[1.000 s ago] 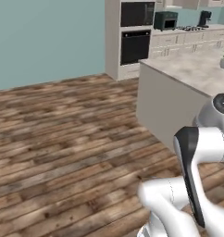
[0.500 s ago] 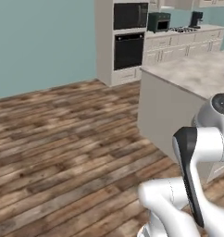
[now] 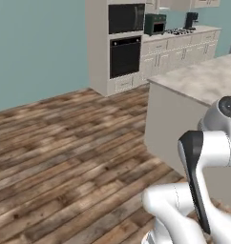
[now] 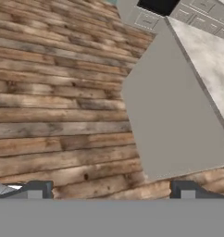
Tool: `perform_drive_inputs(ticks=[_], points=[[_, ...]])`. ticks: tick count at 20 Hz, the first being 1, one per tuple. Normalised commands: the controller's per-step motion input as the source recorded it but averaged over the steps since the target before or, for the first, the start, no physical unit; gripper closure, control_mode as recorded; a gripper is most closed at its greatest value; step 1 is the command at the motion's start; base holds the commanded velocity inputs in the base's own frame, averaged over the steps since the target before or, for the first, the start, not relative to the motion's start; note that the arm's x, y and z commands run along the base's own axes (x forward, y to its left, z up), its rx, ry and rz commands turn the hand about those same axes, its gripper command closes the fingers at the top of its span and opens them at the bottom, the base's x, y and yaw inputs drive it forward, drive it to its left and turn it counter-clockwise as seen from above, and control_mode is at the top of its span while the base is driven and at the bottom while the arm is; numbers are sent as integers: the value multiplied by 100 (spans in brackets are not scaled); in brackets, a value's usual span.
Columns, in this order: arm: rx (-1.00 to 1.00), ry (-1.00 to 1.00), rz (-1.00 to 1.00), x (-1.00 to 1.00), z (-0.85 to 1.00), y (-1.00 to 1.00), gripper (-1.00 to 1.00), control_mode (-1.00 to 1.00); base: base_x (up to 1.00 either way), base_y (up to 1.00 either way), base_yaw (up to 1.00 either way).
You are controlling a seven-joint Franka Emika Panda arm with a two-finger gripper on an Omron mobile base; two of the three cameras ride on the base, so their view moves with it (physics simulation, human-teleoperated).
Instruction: Retrieve the tupperware and aluminum foil from the cabinet and place them on the dining counter near the plate with squash and garlic to prepare for storing leftovers.
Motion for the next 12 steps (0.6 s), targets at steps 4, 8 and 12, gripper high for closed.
perform_drive_inputs(ticks=[4, 8, 12], points=[[0, 0, 0, 0, 0, 0, -100, 100, 100, 26, -24], [0, 0, 0, 0, 0, 0, -100, 100, 100, 38, -23], [0, 0, 0, 0, 0, 0, -100, 100, 100, 44, -21]])
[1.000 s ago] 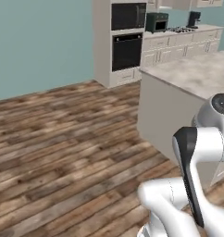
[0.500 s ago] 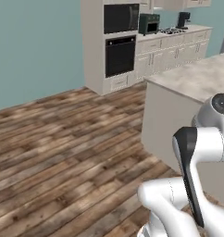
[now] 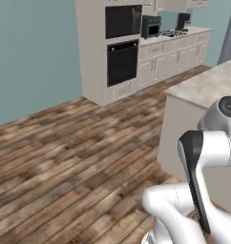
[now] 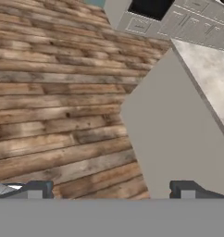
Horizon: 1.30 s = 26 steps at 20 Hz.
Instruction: Retrieve the tupperware and aluminum foil from the cabinet and place them on the dining counter near the plate with squash and garlic to prepare for storing leftovers.
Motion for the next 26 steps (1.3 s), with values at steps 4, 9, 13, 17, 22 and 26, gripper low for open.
perform_drive_inputs(ticks=[4, 9, 13, 17, 22, 26], points=[[0, 0, 0, 0, 0, 0, -100, 100, 100, 46, -19], [0, 0, 0, 0, 0, 0, -100, 100, 100, 41, -21], [0, 0, 0, 0, 0, 0, -100, 100, 100, 25, -29], [0, 0, 0, 0, 0, 0, -100, 100, 100, 19, -36], [0, 0, 0, 0, 0, 0, -100, 100, 100, 21, -41], [0, 0, 0, 0, 0, 0, -100, 100, 100, 36, -43]])
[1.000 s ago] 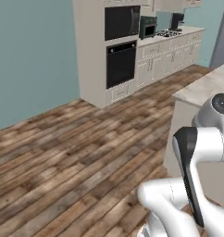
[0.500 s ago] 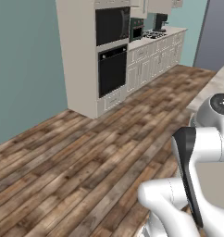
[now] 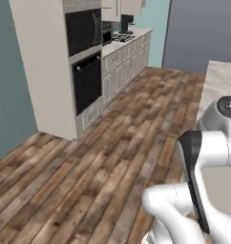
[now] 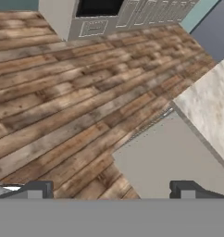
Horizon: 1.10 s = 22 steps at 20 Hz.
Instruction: Retrieve the tupperware and aluminum foil from the cabinet and place them on the dining counter near the plate with squash and garlic to prepare for storing leftovers.
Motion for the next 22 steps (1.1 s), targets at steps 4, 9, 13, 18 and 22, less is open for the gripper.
perform_drive_inputs(ticks=[4, 9, 13, 18, 22], points=[[0, 0, 0, 0, 0, 0, -100, 100, 100, 37, -42], [0, 0, 0, 0, 0, 0, -100, 100, 100, 32, -39], [0, 0, 0, 0, 0, 0, -100, 100, 100, 31, -38], [0, 0, 0, 0, 0, 0, -100, 100, 100, 35, -38], [0, 0, 0, 0, 0, 0, -100, 100, 100, 52, -39]])
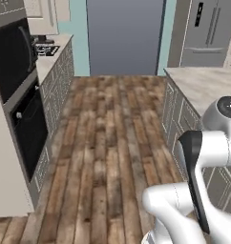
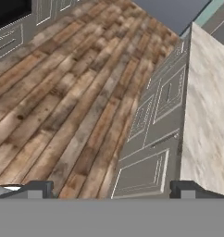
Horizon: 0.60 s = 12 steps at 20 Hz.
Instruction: Retrieve the tupperware and aluminum foil from the cabinet and place them on the dining counter near the plate with squash and garlic to prepare for storing leftovers.
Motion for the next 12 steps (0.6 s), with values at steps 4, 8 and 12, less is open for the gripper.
perform_drive_inputs(ticks=[4, 8, 12], points=[[0, 0, 0, 0, 0, 0, -100, 100, 100, 67, -40], [0, 0, 0, 0, 0, 0, -100, 100, 100, 71, -39], [0, 0, 0, 0, 0, 0, -100, 100, 100, 69, -34]])
